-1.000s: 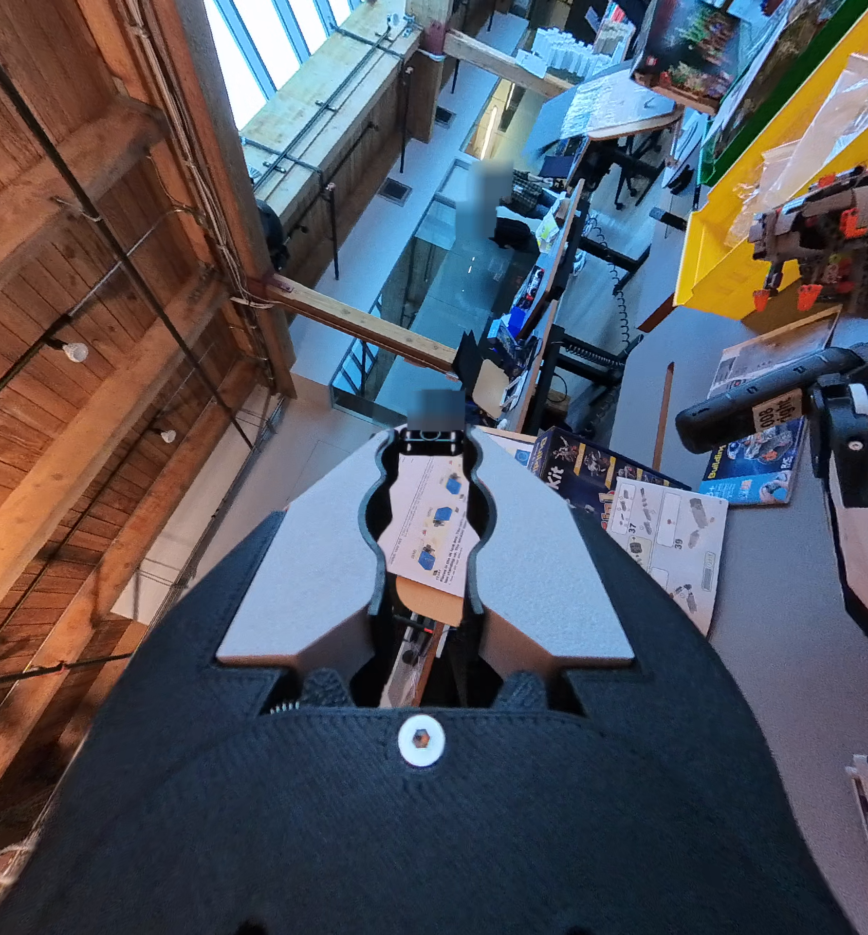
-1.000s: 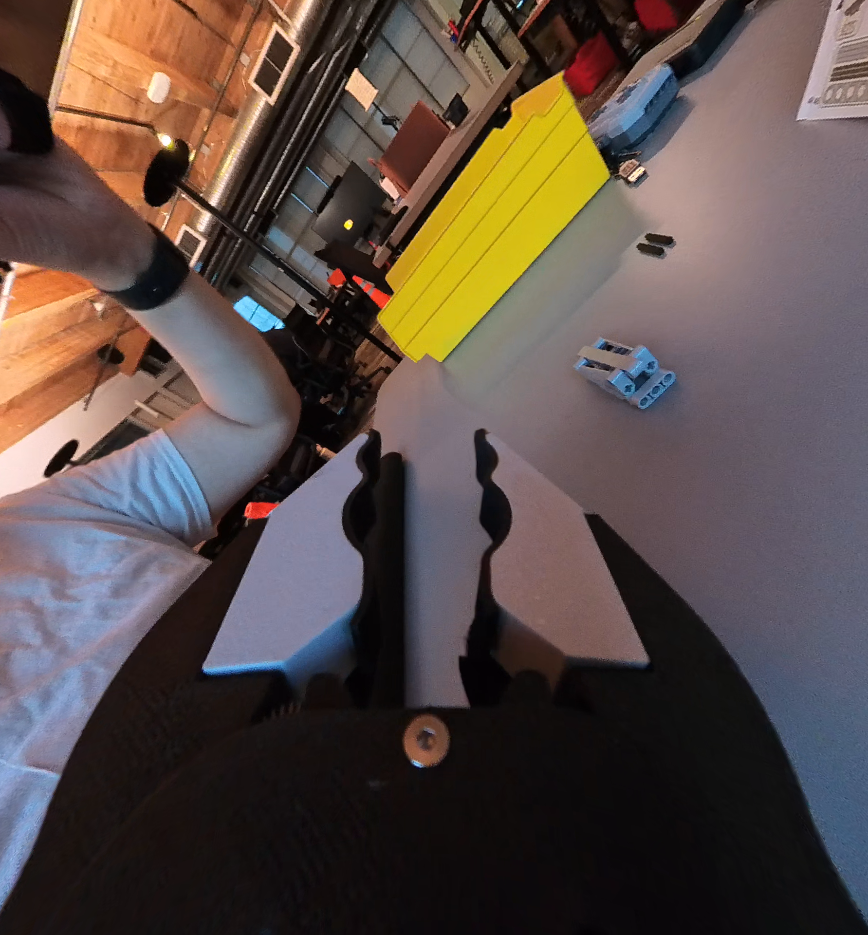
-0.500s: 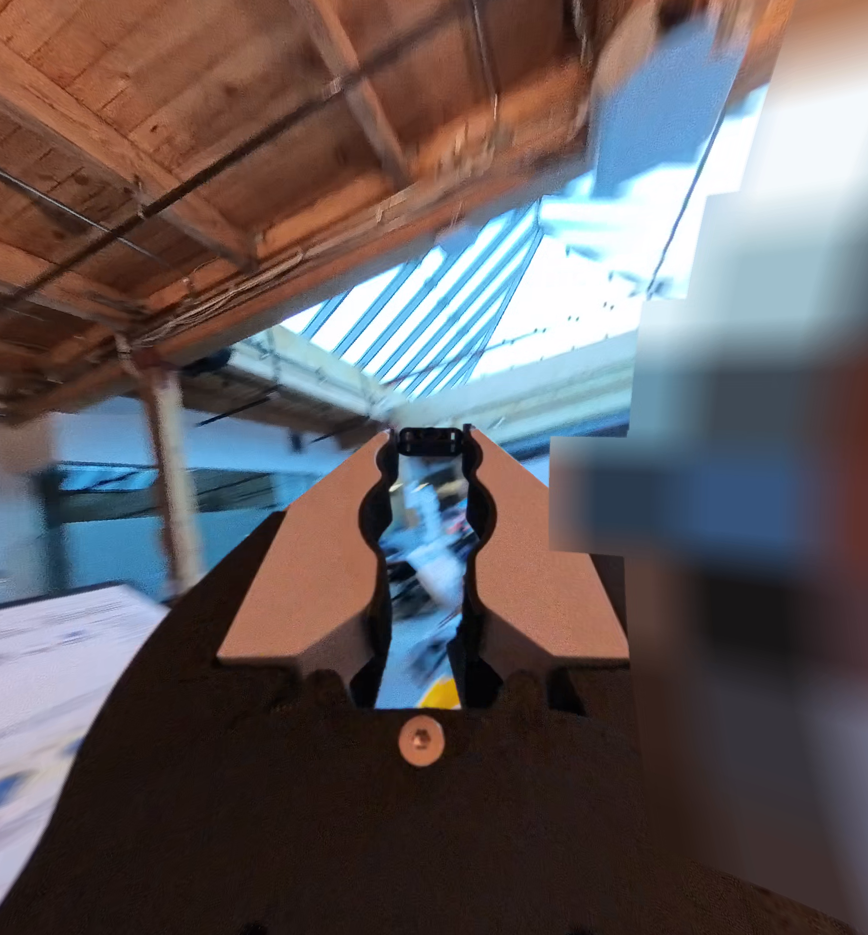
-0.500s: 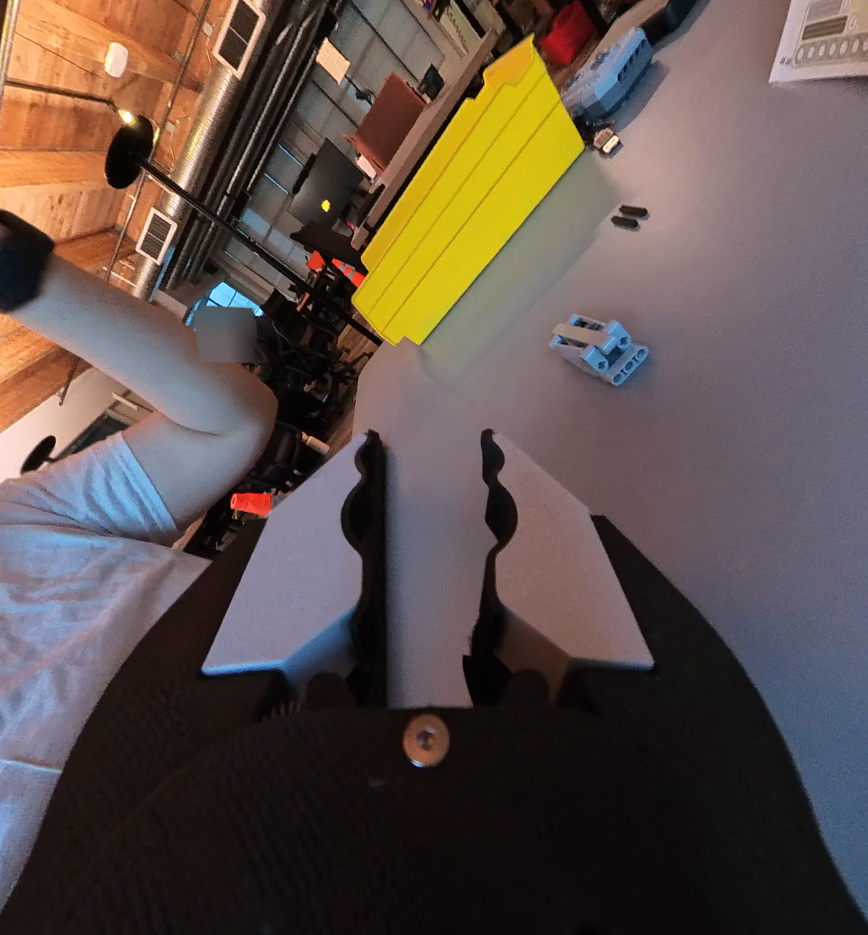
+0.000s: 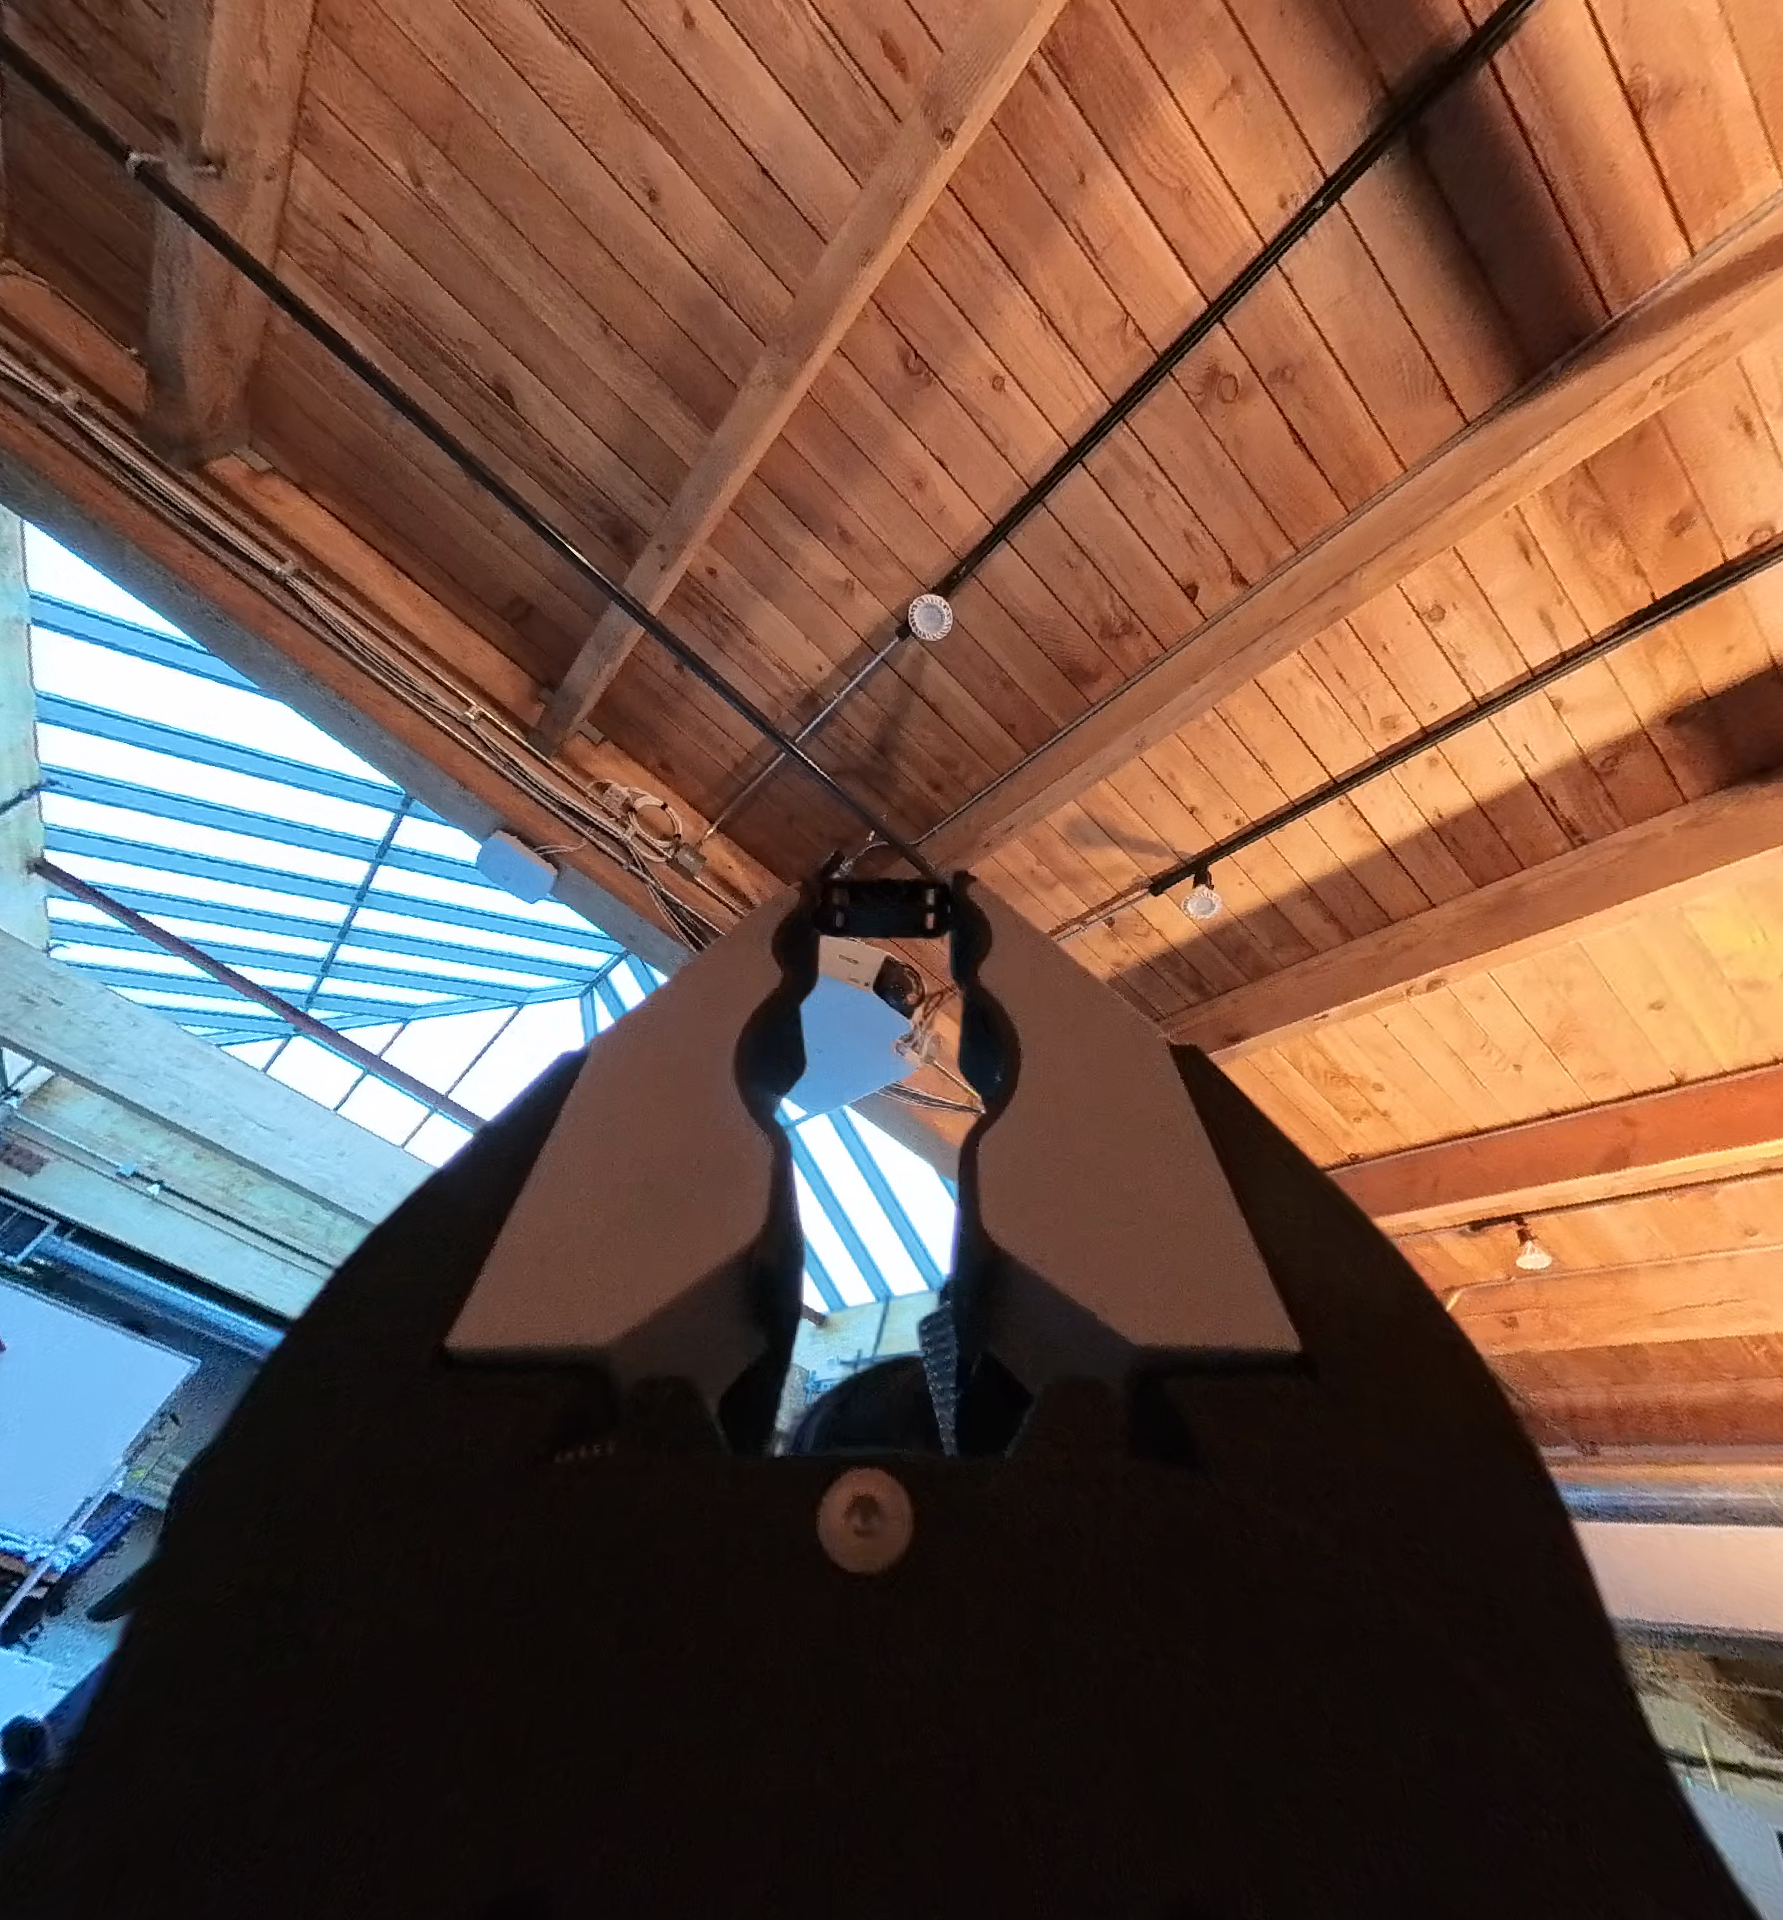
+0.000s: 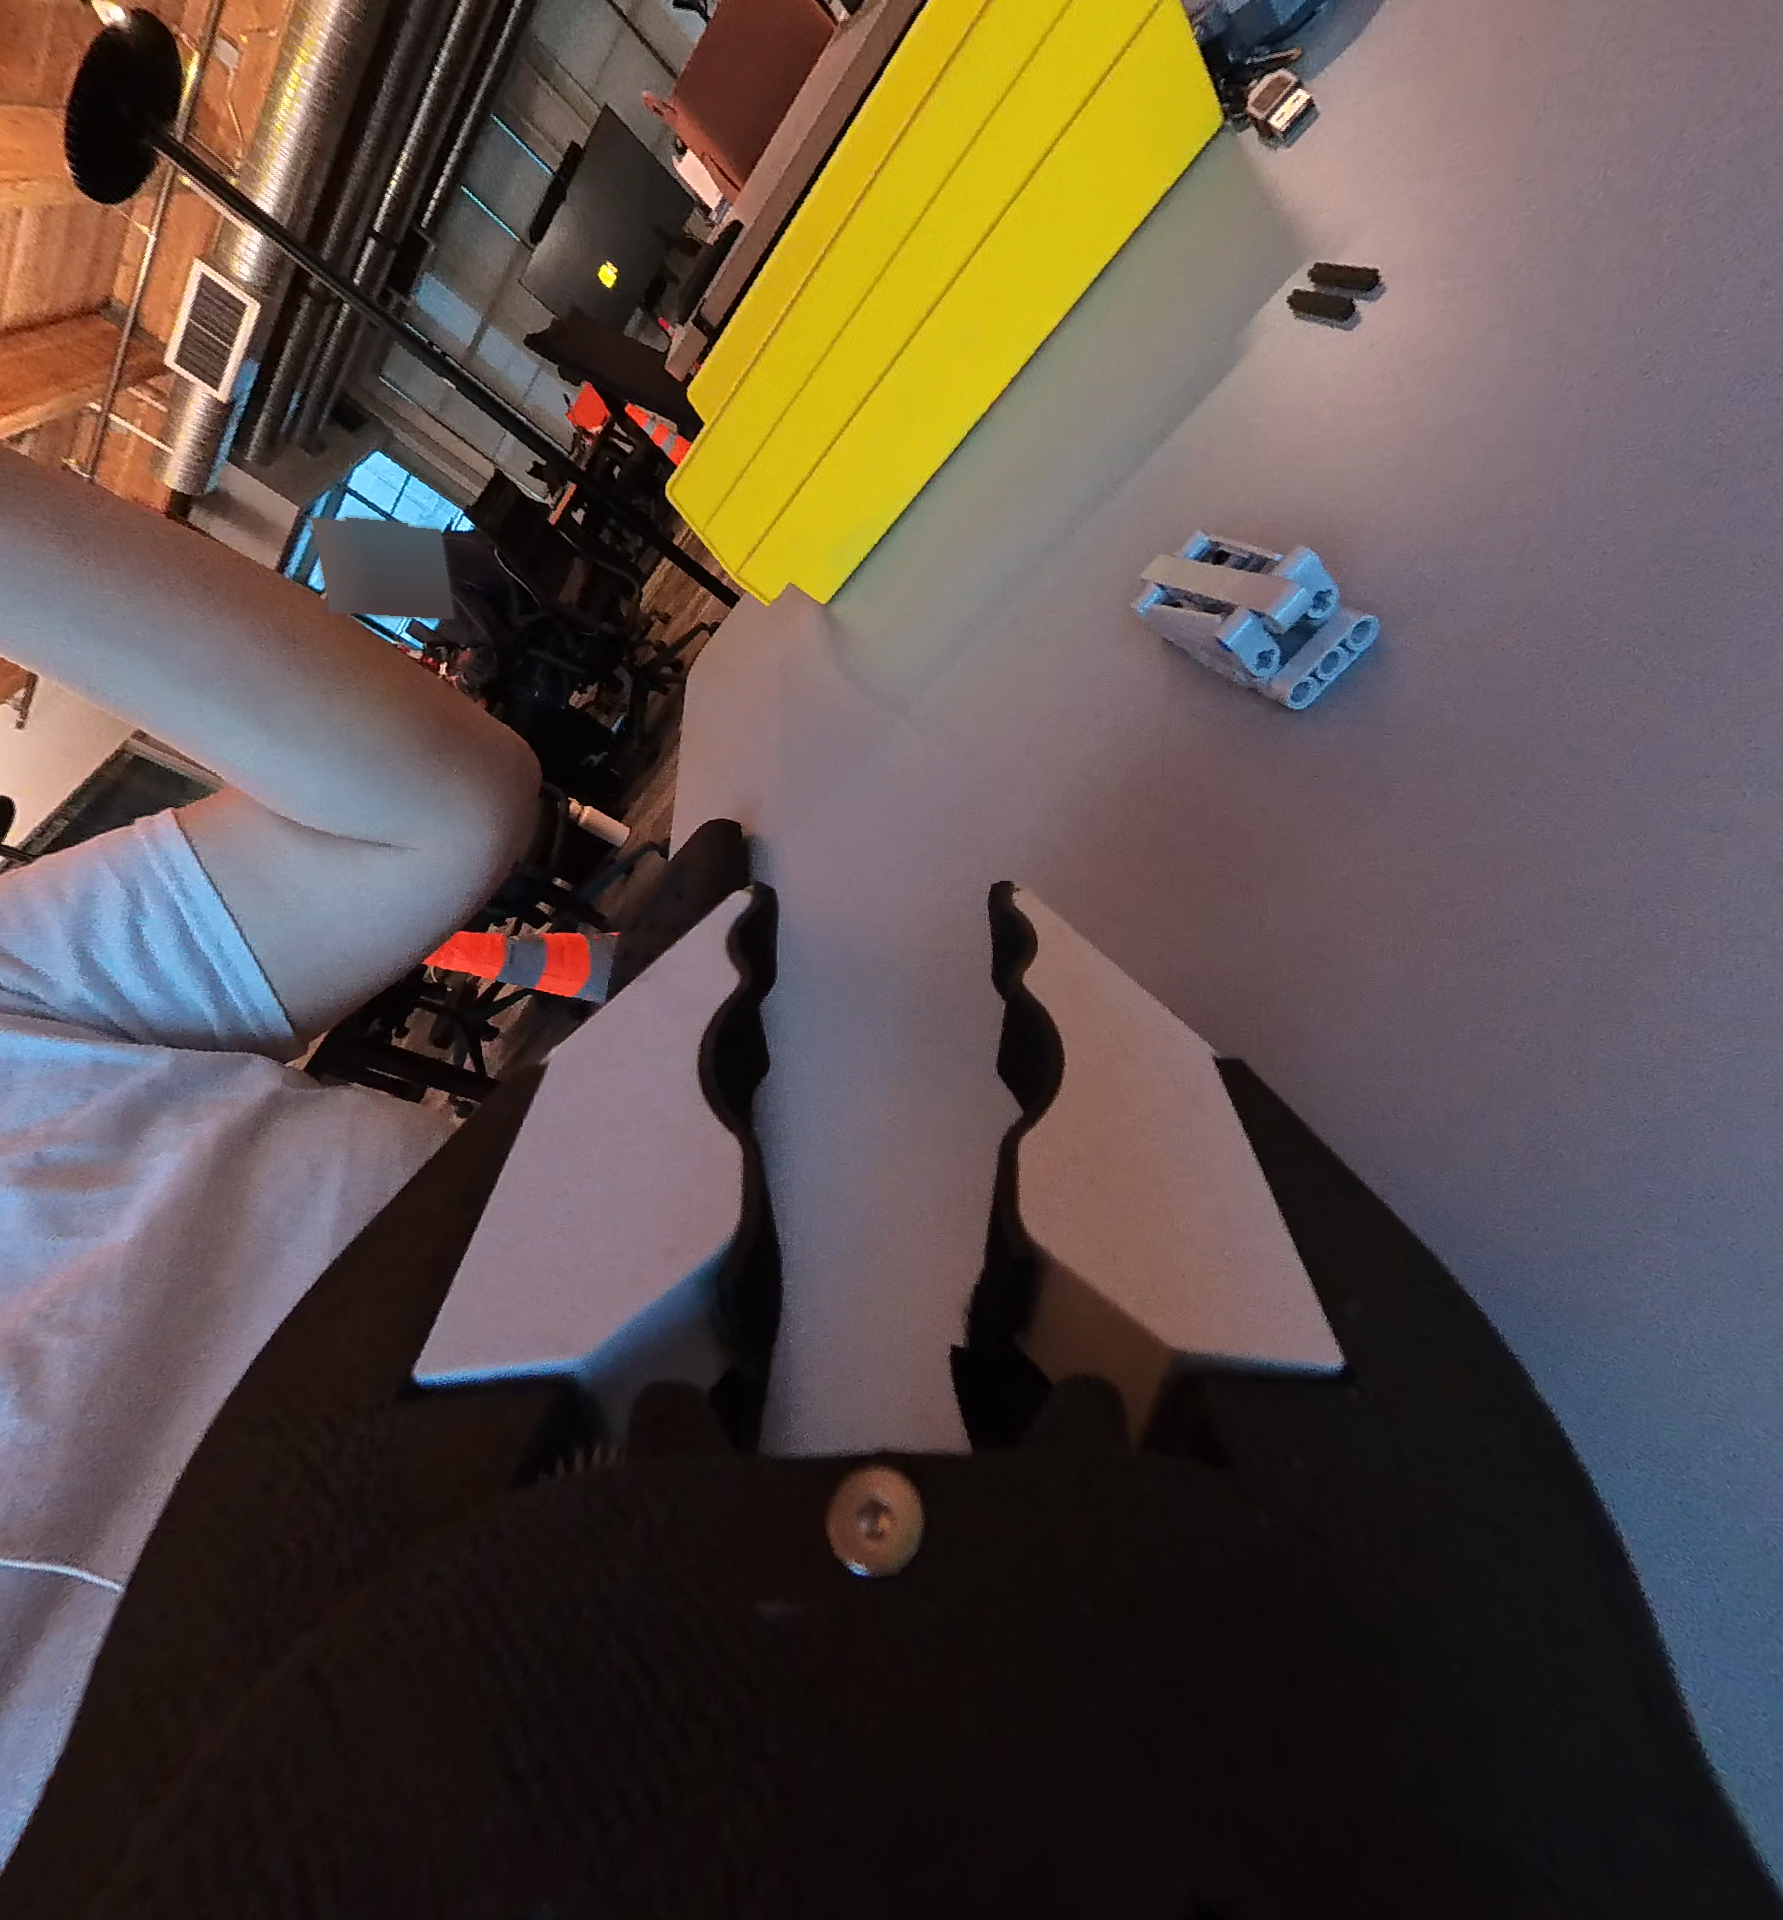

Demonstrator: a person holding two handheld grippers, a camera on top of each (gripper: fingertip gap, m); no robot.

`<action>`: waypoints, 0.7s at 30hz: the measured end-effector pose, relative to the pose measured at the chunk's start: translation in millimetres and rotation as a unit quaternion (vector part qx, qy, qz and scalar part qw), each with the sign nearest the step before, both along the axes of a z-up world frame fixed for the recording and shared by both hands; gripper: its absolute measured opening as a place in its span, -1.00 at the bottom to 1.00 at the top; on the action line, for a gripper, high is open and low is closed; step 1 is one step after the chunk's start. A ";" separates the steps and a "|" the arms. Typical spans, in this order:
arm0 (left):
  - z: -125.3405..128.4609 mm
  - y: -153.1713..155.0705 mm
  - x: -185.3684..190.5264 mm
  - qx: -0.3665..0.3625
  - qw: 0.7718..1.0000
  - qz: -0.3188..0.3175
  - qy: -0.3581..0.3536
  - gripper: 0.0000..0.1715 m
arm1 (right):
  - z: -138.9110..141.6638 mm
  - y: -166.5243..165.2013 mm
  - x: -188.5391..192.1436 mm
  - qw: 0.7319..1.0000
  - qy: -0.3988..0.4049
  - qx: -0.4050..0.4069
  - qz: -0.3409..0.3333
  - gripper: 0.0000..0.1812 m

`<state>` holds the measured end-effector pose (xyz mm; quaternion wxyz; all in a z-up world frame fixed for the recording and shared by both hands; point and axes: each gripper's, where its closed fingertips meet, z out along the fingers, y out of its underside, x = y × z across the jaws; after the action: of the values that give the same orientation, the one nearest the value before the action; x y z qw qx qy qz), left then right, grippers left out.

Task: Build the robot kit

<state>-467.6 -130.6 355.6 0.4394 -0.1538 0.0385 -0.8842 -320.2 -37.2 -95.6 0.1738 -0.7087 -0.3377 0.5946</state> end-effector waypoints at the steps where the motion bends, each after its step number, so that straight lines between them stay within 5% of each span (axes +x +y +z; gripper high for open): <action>1: -1.0 0.2 0.0 0.003 1.000 0.001 0.002 -0.74 | -1.0 0.4 0.3 1.000 -0.002 -0.001 0.000 -0.54; 4: 0.7 -0.4 13.3 0.051 0.996 0.036 0.070 -0.75 | 3.3 2.4 0.8 1.000 0.009 -0.004 -0.004 -0.53; 6: -11.3 7.1 44.9 0.136 0.957 0.122 0.227 -0.74 | 16.6 4.2 3.3 0.999 0.034 -0.005 -0.007 -0.53; 9: -67.6 60.3 75.3 0.177 0.814 0.329 0.446 -0.74 | 48.8 16.1 14.1 0.993 0.107 -0.020 -0.041 -0.57; 13: -196.1 88.7 109.4 0.273 0.607 0.392 0.635 -0.74 | 80.4 35.6 37.4 0.973 0.205 -0.081 -0.074 -0.65; 14: -227.4 91.7 114.1 0.290 0.575 0.399 0.653 -0.74 | 82.6 37.0 40.7 0.969 0.217 -0.096 -0.069 -0.69; 17: -304.7 91.6 126.6 0.300 0.555 0.379 0.677 -0.74 | 76.1 31.7 37.5 0.969 0.213 -0.119 -0.040 -0.76; 21: -360.0 87.8 140.1 0.304 0.553 0.372 0.681 -0.74 | 63.5 2.3 19.3 0.971 0.182 -0.153 0.039 -0.75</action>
<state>-327.6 -42.7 -4.4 0.5922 -0.5677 0.5324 -0.2088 -300.8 -34.9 -32.1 0.0989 -0.5927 -0.2329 0.7647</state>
